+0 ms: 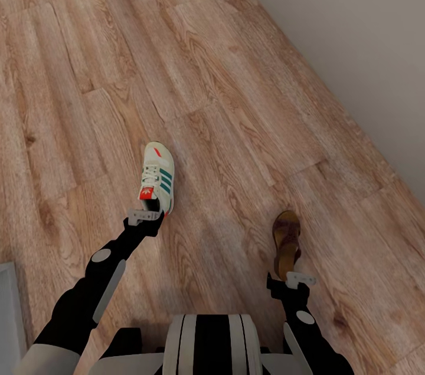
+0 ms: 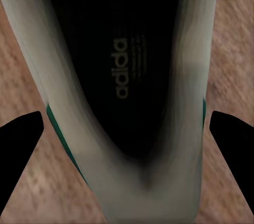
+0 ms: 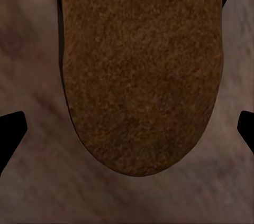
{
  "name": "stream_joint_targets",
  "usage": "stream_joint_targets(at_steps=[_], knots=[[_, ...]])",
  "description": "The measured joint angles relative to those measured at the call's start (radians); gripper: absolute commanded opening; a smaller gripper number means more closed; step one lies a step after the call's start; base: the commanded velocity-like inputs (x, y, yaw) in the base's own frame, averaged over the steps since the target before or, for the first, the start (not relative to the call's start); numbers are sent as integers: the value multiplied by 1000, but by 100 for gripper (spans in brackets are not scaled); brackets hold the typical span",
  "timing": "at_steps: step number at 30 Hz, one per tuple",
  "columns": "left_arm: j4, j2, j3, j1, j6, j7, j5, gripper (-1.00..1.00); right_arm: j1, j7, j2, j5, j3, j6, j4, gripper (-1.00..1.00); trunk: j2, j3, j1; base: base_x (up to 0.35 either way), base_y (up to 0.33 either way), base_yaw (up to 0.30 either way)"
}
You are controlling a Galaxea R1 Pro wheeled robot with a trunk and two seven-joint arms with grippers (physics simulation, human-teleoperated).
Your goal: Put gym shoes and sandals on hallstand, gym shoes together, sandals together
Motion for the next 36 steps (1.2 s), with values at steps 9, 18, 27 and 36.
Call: stream_joint_targets(at_steps=[9,18,27,36], knots=[[0,1,1,6,-2,0,-2,-100,0,0,-1,0,2,1,-14,100,0,0,0,26,0,0],[1,1,1,8,-3,1,-2,-100,0,-1,-5,4,2,4,-34,-100,0,0,0,1,0,0],[1,2,2,9,-3,2,-2,-100,0,-3,-5,12,1,4,-35,-100,0,0,0,0,0,0],[-1,5,3,10,-3,2,-2,-100,0,-3,-5,11,1,4,-35,-100,0,0,0,0,0,0]])
